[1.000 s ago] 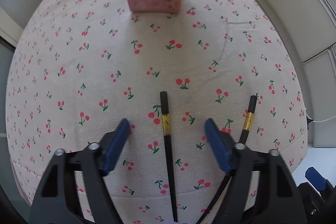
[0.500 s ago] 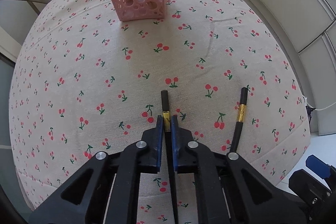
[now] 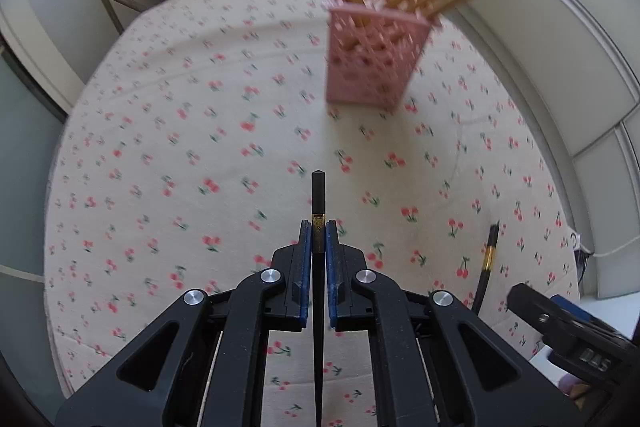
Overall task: Organize utensils
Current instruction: 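Close the left gripper on one black chopstick while the right gripper grasps another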
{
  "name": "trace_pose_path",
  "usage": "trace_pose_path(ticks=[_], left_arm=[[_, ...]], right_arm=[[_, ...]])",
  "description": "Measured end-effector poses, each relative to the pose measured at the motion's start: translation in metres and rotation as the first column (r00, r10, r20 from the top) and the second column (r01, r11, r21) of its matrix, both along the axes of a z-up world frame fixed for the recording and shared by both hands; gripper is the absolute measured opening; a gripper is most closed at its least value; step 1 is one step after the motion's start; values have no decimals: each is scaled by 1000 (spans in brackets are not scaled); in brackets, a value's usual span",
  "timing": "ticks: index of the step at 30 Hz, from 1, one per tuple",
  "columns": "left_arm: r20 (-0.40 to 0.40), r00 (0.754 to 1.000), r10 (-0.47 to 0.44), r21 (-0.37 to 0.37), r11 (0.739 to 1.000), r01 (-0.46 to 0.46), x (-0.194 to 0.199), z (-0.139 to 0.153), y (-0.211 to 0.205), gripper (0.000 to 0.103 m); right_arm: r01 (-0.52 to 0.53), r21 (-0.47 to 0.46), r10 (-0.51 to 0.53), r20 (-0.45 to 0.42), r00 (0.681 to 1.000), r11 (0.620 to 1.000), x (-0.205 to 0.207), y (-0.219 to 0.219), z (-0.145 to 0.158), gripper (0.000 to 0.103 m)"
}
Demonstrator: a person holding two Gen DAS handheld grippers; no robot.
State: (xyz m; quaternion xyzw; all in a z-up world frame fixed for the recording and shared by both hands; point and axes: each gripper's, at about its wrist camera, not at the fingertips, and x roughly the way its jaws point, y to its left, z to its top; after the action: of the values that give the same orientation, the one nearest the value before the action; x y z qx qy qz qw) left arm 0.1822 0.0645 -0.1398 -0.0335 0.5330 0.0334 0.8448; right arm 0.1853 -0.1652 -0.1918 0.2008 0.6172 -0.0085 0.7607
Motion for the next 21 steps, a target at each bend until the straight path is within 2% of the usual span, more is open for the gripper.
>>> trace_pose_path(ticks=[5, 8, 11, 14, 15, 16, 18, 20, 21], left_arm=[[92, 995, 38, 17, 999, -40, -3, 32, 16, 6], [127, 990, 60, 2, 998, -61, -1, 45, 25, 6], [154, 985, 79, -7, 997, -79, -4, 55, 36, 6], [180, 980, 87, 0, 996, -89, -7, 62, 42, 6], [184, 979, 90, -5, 996, -91, -8, 64, 44, 6], [187, 978, 93, -8, 996, -93, -9, 65, 46, 6], [192, 977, 94, -7, 995, -95, -11, 67, 49, 6], [196, 976, 98, -4, 995, -99, -12, 67, 51, 6], [195, 976, 101, -7, 995, -101, -12, 67, 52, 6]], right_arm=[[-19, -59, 19, -2, 1000, 998, 11, 18, -8, 96], [-43, -104, 43, -9, 999, 994, 17, 33, -16, 96], [-83, -186, 88, 15, 996, 979, 21, 49, -19, 94], [-106, -272, 124, 51, 991, 957, 23, 64, -17, 70], [-108, -284, 130, 60, 990, 953, 24, 67, -16, 57], [-112, -281, 136, 67, 988, 953, 25, 69, -15, 44], [-121, -262, 145, 73, 987, 958, 27, 73, -14, 26], [-129, -271, 155, 77, 985, 954, 28, 77, -14, 20], [-132, -269, 159, 81, 984, 954, 28, 78, -14, 13]])
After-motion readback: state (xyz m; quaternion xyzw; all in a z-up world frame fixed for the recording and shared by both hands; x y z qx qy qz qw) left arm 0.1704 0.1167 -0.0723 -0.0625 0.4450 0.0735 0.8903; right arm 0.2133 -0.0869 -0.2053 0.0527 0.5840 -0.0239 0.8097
